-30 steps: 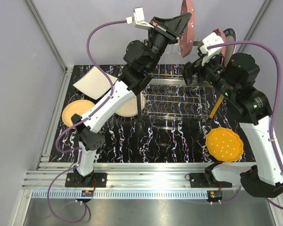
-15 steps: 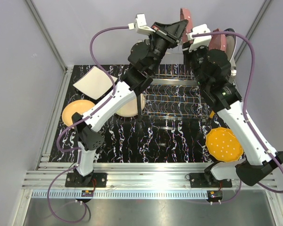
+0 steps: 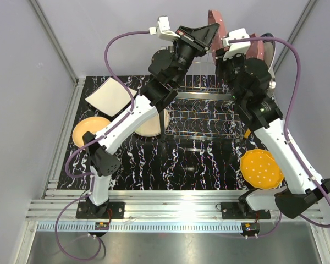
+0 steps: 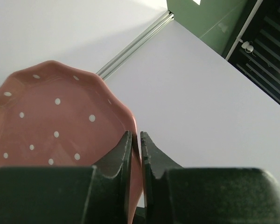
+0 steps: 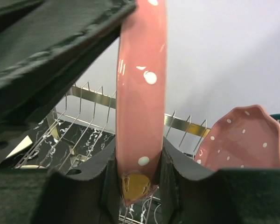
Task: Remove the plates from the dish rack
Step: Pass the plate from the left arm to the right
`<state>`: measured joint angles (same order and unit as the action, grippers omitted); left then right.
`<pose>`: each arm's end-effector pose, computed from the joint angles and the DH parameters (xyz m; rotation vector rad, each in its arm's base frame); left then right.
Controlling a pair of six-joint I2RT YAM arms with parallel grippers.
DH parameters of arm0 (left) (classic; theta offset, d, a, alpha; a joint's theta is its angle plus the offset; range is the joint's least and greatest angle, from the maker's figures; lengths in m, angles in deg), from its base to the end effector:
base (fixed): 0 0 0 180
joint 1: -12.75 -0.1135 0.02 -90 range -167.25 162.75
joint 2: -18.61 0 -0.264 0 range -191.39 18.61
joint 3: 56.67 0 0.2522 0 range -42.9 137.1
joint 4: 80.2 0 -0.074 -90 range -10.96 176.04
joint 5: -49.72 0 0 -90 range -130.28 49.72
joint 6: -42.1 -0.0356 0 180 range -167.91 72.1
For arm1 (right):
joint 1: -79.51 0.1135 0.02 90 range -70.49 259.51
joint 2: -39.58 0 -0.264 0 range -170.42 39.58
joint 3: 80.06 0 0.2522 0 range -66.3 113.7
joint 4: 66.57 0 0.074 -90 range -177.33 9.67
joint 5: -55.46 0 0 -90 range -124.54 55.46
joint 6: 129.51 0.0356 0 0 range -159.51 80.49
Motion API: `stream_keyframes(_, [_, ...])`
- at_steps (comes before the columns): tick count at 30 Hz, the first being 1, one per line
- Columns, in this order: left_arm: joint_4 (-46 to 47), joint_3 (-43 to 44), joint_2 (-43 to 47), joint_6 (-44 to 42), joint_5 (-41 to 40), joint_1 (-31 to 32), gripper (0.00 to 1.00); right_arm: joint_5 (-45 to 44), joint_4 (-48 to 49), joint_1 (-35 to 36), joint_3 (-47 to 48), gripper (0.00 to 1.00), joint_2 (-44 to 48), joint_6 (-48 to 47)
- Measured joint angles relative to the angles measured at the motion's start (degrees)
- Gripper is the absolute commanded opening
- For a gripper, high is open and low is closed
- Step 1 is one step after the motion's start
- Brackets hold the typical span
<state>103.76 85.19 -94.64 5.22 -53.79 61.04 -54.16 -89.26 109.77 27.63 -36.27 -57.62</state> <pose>0.2971 -0.3208 0.5353 -0.2861 1.0971 -1.4824 0.2443 0.1287 0.5196 -0.3126 1.3860 -0.0664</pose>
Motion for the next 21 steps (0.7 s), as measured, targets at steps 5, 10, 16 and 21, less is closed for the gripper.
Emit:
stream_keyframes(5, [0.96,-3.3,2.54,0.81,1.57,0.15,0.38,4.2,-3.85,-4.55,2.64,0.0,-0.31,5.07])
stream_keyframes(10, [3.69,-8.81,9.05,0.9,3.72,0.44,0.4,7.85,-7.34,-8.44,5.79,0.0,-2.05,9.53])
stream_keyframes(16, [6.93,-13.97,15.21,0.83,5.42,-0.57,0.44,12.26,-10.93,-12.66,8.28,0.0,-3.45,15.26])
stream_keyframes(21, [7.13,-16.9,17.49,-0.55,7.74,-2.51,0.55,16.04,-14.25,-15.65,12.09,0.0,-5.99,20.31])
